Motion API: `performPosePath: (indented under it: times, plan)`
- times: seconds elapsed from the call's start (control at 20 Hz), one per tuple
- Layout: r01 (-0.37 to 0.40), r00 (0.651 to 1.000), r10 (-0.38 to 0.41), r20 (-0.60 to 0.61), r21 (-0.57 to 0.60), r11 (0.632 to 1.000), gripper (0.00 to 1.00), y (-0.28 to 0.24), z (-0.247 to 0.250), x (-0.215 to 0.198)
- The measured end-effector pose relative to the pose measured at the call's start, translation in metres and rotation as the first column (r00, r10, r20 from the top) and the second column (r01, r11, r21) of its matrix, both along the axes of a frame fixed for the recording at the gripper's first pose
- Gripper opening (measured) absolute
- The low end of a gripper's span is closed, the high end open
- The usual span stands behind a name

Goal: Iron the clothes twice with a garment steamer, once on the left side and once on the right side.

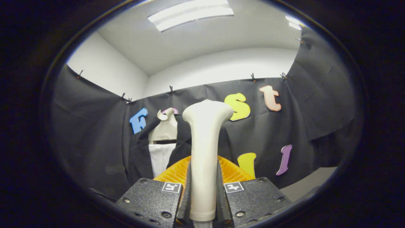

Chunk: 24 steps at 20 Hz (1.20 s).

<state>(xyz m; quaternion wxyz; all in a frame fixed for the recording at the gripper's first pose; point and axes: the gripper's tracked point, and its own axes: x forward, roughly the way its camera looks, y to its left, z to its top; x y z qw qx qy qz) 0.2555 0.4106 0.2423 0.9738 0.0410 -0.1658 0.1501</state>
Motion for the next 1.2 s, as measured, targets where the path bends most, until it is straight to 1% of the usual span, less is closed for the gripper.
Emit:
performPosePath:
  times: [0.2, 0.3, 0.45, 0.75, 1.0, 1.2]
  plan:
    - [0.001, 1.000, 0.000, 0.022, -0.047, 0.999, 0.36, 0.014, -0.004, 0.014]
    - [0.014, 1.000, -0.014, 0.005, -0.063, 0.998, 0.36, 0.014, -0.018, 0.019]
    - [0.004, 0.999, -0.007, -0.035, -0.077, 0.997, 0.36, 0.015, -0.039, 0.024]
    - [-0.003, 0.997, -0.004, -0.076, -0.088, 0.996, 0.36, 0.012, -0.066, 0.016]
    - [-0.013, 0.994, 0.000, -0.110, -0.121, 0.993, 0.36, 0.012, -0.093, 0.004]
    - [-0.005, 0.990, -0.014, -0.141, -0.139, 0.990, 0.36, 0.005, -0.114, -0.004]
